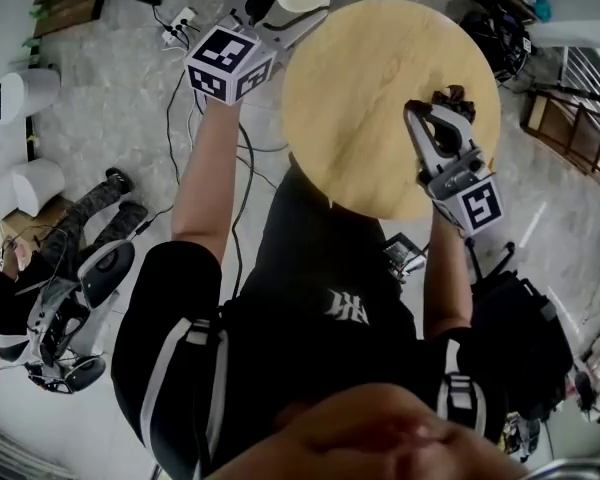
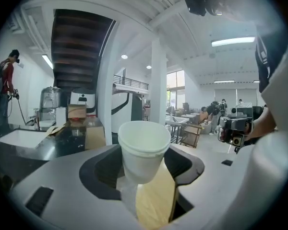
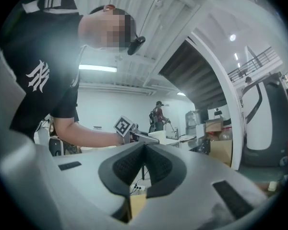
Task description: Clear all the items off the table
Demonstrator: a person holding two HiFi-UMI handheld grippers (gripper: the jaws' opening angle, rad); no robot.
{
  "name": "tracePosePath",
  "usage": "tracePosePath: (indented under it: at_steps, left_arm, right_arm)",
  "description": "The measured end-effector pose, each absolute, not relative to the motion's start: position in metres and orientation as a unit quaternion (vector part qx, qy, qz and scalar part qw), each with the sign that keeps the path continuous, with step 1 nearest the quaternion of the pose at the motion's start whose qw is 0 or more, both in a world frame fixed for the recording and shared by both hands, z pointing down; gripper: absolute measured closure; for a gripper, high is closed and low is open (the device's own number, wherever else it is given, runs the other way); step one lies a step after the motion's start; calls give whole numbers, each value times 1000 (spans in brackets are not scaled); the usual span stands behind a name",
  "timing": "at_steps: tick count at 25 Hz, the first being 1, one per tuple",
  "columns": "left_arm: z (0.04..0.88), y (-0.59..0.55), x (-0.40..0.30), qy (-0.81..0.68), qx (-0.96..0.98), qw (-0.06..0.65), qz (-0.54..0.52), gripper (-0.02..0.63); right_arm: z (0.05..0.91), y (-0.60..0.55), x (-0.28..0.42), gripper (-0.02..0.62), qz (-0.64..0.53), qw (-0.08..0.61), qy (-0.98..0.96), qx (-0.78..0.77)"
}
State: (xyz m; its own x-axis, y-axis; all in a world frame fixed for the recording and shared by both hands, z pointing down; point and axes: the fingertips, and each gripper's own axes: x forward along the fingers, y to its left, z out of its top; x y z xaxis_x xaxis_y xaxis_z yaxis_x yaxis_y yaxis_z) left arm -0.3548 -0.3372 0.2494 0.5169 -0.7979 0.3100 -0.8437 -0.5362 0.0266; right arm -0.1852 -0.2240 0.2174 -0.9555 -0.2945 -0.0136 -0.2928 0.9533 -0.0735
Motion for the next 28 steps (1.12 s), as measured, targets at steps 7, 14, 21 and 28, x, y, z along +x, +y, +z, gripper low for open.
tracePosePath:
  at_steps: [7, 14, 21, 28]
  left_arm:
    - [233, -425, -427, -455, 876, 64, 147, 322]
    - [266, -500, -486, -438, 881, 94, 152, 324]
    - [300, -550, -514, -434, 880, 117, 153, 325]
    - [329, -564, -526, -435, 876, 132, 161, 325]
  right_arm:
    - [206, -278, -247, 592, -23, 1, 984, -174]
    - [225, -313, -300, 592, -48, -27, 981, -188]
    - [249, -366, -332, 592, -55, -51, 975, -208]
    - [244, -448, -415, 592, -36, -20, 982, -186]
